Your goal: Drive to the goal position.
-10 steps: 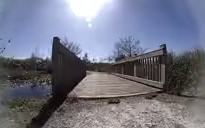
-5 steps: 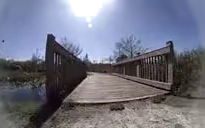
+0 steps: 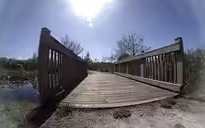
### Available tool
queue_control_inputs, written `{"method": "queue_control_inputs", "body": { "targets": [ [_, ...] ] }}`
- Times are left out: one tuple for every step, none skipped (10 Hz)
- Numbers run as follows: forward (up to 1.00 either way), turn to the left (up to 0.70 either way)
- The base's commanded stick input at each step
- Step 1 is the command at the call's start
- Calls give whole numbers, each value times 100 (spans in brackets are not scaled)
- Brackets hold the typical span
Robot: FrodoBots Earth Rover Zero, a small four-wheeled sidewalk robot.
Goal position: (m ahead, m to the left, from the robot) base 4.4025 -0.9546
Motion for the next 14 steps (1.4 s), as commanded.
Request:
{"method": "queue_control_inputs", "body": {
  "targets": [
    [50, 0],
    [50, 0],
    [50, 0],
    [50, 0],
    [50, 0],
    [50, 0],
    [50, 0],
    [50, 0],
    [50, 0],
    [50, 0],
    [50, 0],
    [50, 0],
    [50, 0],
    [50, 0]
  ]
}}
